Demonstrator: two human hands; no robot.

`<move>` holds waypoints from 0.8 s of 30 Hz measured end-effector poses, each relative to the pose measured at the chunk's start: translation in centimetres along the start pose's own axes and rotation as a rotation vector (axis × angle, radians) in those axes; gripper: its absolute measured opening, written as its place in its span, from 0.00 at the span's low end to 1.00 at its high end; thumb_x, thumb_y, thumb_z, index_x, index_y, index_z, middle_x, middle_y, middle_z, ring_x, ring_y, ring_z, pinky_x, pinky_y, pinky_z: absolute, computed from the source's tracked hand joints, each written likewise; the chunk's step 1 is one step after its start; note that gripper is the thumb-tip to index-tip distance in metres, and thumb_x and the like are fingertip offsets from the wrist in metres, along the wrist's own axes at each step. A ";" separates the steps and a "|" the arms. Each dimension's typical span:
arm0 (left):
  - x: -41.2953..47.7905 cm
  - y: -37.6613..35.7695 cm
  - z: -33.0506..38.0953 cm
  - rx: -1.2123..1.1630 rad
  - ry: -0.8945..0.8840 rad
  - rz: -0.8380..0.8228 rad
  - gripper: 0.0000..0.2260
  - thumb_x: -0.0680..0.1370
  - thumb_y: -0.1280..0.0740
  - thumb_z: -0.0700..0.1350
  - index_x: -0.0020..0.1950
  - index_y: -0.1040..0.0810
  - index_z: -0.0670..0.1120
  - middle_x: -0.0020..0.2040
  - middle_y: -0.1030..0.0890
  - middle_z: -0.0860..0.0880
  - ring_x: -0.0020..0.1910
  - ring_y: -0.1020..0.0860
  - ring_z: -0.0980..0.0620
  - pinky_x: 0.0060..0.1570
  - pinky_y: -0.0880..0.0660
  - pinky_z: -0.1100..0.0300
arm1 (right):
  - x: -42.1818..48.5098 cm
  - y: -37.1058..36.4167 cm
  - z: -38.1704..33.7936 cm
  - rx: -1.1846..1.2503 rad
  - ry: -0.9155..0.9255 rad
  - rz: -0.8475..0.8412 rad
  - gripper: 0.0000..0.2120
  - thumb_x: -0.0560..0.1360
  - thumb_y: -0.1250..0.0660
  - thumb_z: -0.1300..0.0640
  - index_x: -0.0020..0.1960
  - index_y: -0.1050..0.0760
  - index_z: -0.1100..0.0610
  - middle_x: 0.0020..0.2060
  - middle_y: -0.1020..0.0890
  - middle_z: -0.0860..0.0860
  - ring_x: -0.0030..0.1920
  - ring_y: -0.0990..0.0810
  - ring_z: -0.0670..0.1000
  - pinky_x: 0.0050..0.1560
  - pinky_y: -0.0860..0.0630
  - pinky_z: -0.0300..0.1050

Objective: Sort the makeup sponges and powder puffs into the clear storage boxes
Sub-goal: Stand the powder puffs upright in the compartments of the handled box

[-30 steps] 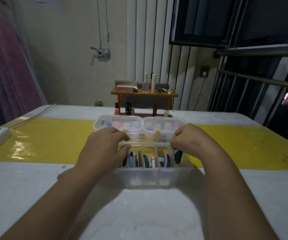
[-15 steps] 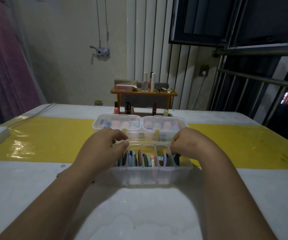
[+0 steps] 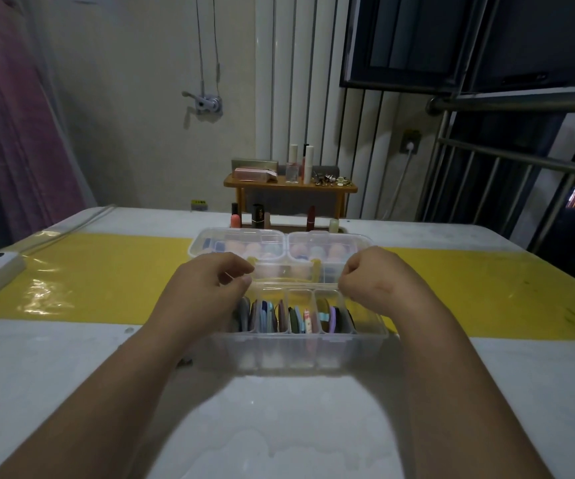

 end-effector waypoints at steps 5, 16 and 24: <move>0.3 1.8 -2.4 -0.269 0.125 0.138 0.14 0.79 0.37 0.35 0.50 0.18 0.54 0.48 0.18 0.53 0.48 0.21 0.55 0.44 0.28 0.61 | -0.3 0.4 -1.2 0.092 0.090 0.076 0.08 0.72 0.36 0.58 0.39 0.19 0.52 0.37 0.18 0.49 0.41 0.20 0.50 0.47 0.18 0.51; 1.3 3.0 -9.4 -0.042 0.318 0.206 0.09 0.75 0.34 0.35 0.46 0.20 0.49 0.45 0.18 0.50 0.48 0.21 0.46 0.48 0.25 0.54 | -1.7 -4.5 -6.1 0.200 0.292 -0.138 0.09 0.77 0.32 0.52 0.55 0.22 0.42 0.44 0.23 0.42 0.41 0.22 0.46 0.36 0.26 0.41; 0.8 -0.2 -9.4 0.128 0.343 -0.122 0.04 0.74 0.29 0.49 0.48 0.19 0.52 0.45 0.18 0.51 0.44 0.20 0.51 0.45 0.23 0.56 | -1.6 -4.8 -6.6 0.028 0.312 -0.086 0.14 0.72 0.30 0.40 0.56 0.25 0.41 0.56 0.28 0.43 0.51 0.25 0.48 0.53 0.20 0.52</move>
Point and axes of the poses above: each hand's wrist, its own x-axis towards the middle knuckle, its own y-axis out of the back of the hand, z = x × y, the point moved 10 cm from there along x, towards the middle knuckle
